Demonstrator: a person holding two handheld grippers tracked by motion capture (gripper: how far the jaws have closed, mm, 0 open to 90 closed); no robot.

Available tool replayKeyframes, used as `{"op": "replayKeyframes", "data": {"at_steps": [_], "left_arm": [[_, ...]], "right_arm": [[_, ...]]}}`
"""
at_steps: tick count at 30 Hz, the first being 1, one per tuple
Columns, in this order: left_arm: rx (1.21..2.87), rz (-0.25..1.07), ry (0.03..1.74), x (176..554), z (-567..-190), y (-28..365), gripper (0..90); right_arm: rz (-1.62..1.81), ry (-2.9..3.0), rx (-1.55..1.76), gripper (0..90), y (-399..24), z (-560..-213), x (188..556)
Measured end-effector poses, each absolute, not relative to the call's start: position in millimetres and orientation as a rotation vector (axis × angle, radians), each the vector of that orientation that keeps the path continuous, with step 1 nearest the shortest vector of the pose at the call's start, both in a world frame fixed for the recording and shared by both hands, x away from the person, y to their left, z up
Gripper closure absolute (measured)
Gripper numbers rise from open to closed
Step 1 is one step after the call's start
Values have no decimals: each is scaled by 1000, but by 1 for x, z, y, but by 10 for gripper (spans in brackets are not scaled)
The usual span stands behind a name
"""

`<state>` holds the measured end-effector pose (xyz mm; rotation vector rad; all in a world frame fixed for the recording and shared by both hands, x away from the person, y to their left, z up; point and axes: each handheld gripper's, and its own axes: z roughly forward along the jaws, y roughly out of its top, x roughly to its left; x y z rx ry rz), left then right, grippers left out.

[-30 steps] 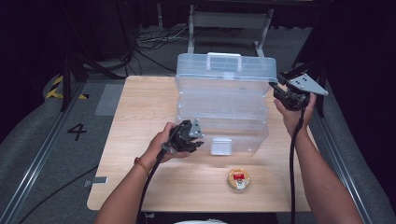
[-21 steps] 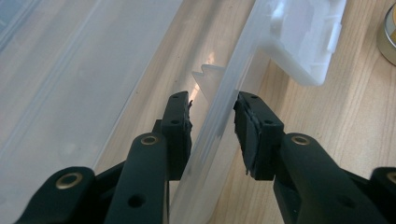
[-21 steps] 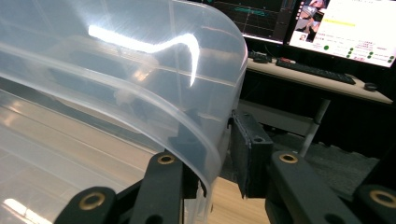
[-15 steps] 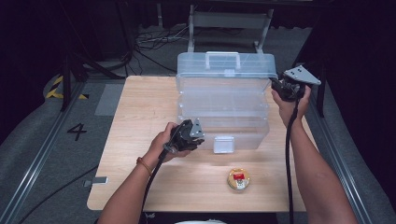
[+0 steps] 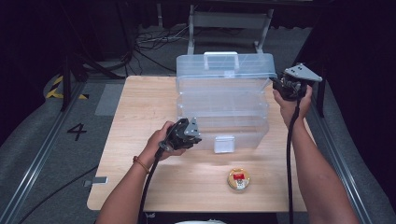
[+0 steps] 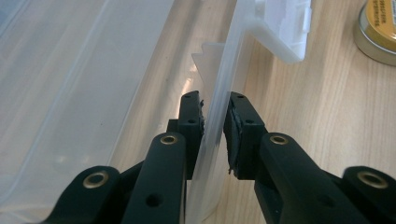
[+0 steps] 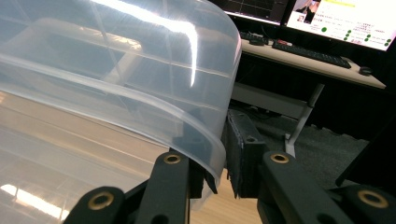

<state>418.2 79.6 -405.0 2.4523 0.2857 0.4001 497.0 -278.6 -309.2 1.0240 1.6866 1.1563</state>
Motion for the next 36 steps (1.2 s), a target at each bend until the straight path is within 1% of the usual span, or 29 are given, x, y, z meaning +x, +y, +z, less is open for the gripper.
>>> {"op": "replayKeyframes", "data": {"at_steps": [6, 14, 27, 36], "left_arm": [[2444, 380, 277, 420, -406, 88, 785], [2418, 336, 239, 424, -408, 93, 802], [2395, 332, 252, 424, -410, 96, 800], [2394, 337, 224, 426, -410, 99, 806]], "right_arm": [[1149, 1690, 1043, 780, -275, -307, 497], [1143, 1682, 1050, 778, -271, -300, 510], [1065, 1678, 1021, 823, -266, -296, 535], [1064, 1705, 1047, 828, -267, -291, 551]]}}
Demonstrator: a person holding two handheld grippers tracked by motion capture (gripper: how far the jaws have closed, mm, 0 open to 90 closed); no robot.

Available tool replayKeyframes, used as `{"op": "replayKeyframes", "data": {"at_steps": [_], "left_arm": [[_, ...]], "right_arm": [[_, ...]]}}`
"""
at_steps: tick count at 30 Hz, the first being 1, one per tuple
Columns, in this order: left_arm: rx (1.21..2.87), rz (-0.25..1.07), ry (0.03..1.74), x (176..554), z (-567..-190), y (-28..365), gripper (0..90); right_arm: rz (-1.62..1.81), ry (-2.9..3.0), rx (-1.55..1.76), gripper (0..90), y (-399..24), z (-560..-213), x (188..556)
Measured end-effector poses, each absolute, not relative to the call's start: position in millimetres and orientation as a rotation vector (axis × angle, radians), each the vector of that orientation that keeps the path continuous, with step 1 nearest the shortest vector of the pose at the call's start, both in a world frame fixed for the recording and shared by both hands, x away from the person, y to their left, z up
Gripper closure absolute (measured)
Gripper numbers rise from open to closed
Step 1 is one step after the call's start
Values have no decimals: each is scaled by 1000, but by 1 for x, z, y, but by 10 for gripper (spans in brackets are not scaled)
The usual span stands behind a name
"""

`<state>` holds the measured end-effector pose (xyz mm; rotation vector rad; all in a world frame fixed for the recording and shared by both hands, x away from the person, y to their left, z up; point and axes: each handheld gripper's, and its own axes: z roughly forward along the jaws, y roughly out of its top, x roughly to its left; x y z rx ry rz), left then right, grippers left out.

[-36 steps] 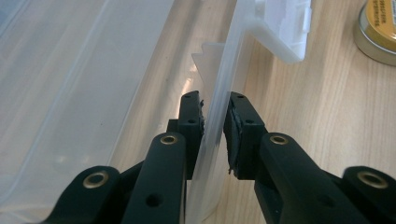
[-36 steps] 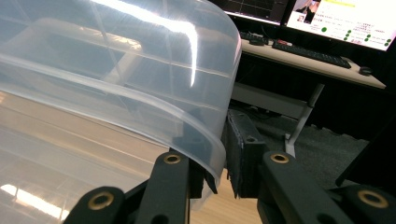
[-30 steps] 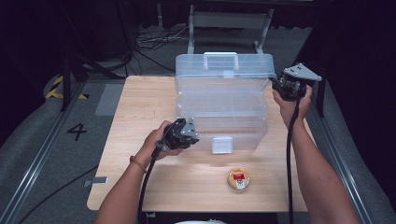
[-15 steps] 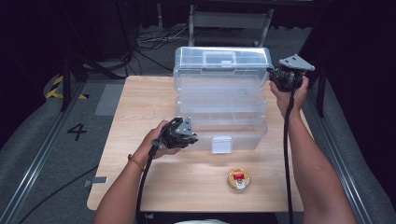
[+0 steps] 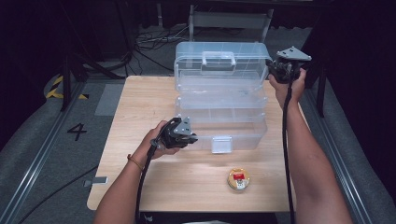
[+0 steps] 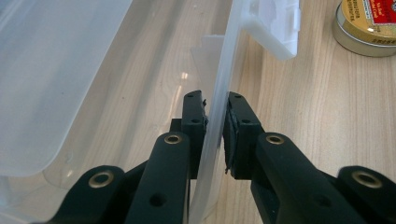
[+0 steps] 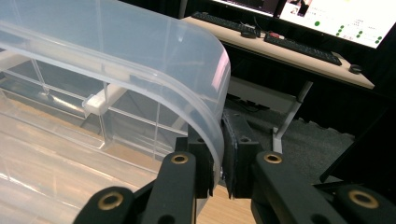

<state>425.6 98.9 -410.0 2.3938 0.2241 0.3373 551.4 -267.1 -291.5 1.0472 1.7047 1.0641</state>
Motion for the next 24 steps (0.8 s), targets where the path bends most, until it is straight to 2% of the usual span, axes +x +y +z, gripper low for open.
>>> {"op": "replayKeyframes", "data": {"at_steps": [11, 24], "left_arm": [[2399, 328, 221, 427, -409, 103, 803], [2400, 300, 224, 426, -409, 111, 797]], "right_arm": [[1033, 1731, 1052, 826, -264, -288, 558], [1031, 1785, 1082, 835, -265, -287, 585]]}}
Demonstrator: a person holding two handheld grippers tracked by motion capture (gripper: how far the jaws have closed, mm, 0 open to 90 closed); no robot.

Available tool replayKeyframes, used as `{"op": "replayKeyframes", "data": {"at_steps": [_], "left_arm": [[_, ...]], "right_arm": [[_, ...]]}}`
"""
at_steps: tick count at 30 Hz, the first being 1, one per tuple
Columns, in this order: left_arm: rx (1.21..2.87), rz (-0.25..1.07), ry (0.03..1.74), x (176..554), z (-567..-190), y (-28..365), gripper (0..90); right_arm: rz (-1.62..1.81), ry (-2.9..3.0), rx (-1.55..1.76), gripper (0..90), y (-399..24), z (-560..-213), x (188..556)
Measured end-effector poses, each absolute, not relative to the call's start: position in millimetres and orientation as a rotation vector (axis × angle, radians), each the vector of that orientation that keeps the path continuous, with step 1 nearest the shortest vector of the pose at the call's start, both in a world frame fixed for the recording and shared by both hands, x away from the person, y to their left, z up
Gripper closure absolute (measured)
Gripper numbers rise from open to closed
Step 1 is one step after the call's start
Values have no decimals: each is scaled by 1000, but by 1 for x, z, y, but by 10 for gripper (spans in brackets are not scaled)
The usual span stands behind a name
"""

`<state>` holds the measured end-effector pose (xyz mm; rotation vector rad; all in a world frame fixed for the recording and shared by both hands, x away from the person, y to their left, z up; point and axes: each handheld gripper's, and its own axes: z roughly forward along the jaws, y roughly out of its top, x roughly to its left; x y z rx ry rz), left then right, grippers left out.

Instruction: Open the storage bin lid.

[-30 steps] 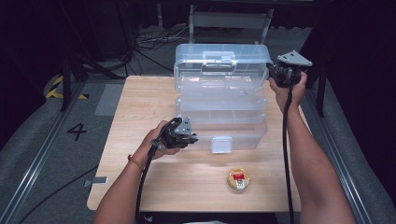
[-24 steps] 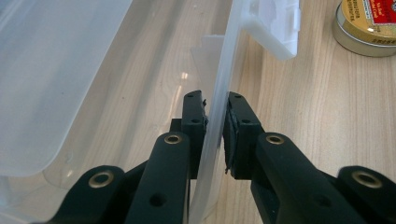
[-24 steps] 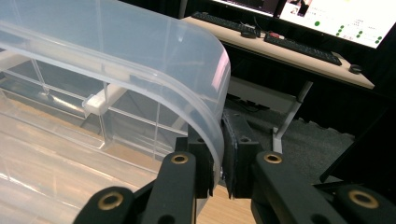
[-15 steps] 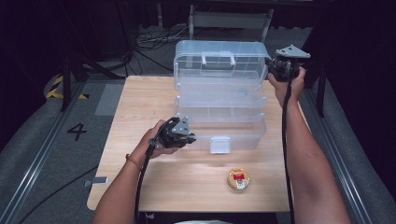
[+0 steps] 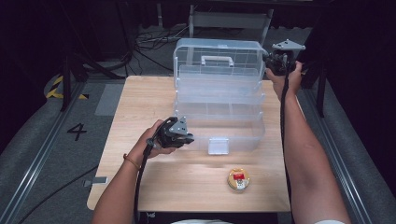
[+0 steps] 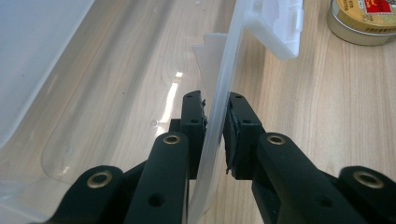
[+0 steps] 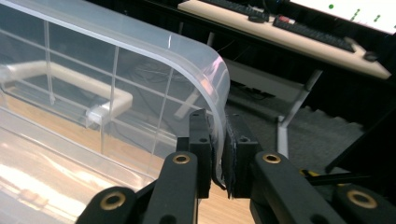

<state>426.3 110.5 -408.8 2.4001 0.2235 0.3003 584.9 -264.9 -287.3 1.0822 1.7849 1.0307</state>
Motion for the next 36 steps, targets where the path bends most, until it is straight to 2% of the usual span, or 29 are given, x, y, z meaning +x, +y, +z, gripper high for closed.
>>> {"op": "replayKeyframes", "data": {"at_steps": [23, 36], "left_arm": [[2365, 309, 264, 425, -412, 111, 762], [2342, 260, 265, 421, -414, 112, 749]], "right_arm": [[1044, 1843, 1148, 834, -266, -297, 625], [936, 1917, 1181, 815, -267, -306, 643]]}}
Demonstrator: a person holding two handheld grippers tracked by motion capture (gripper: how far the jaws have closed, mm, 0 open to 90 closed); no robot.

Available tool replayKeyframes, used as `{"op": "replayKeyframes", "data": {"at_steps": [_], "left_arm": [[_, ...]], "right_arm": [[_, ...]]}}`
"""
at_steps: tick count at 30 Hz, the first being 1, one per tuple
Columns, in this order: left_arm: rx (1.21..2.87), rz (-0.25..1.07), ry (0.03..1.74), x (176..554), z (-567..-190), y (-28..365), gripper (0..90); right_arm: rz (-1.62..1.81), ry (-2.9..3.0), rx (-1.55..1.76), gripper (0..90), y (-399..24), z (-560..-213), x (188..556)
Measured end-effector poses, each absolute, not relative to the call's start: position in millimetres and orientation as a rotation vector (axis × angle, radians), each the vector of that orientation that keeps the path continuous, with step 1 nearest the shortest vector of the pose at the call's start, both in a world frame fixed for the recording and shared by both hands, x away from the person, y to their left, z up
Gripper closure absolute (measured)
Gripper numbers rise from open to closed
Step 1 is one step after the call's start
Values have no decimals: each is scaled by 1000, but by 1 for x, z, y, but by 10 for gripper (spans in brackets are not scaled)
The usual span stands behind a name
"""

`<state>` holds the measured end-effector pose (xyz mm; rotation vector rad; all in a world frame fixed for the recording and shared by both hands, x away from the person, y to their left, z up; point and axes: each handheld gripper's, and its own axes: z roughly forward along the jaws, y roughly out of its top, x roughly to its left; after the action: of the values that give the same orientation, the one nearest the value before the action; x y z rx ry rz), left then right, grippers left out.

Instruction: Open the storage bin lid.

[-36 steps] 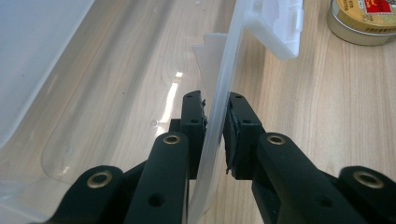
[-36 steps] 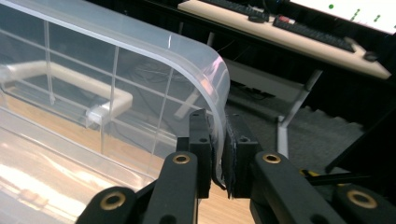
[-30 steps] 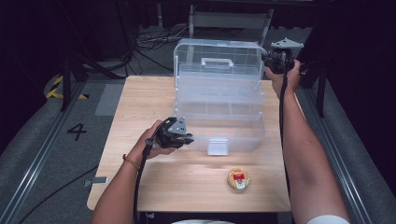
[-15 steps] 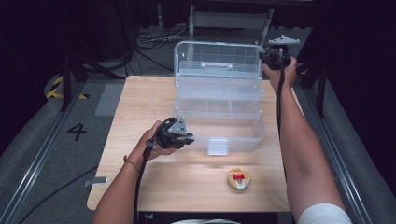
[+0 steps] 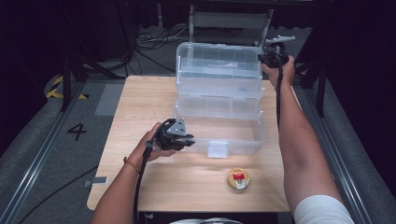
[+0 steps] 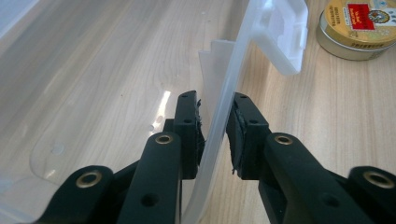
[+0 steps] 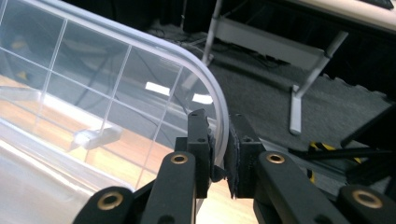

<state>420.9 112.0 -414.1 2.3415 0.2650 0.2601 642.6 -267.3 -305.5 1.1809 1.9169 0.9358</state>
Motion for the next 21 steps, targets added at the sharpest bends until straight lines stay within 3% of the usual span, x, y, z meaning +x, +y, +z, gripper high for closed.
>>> {"op": "replayKeyframes", "data": {"at_steps": [21], "left_arm": [[2343, 232, 243, 417, -415, 106, 776]], "right_arm": [[974, 2003, 1229, 819, -272, -312, 660]]}}
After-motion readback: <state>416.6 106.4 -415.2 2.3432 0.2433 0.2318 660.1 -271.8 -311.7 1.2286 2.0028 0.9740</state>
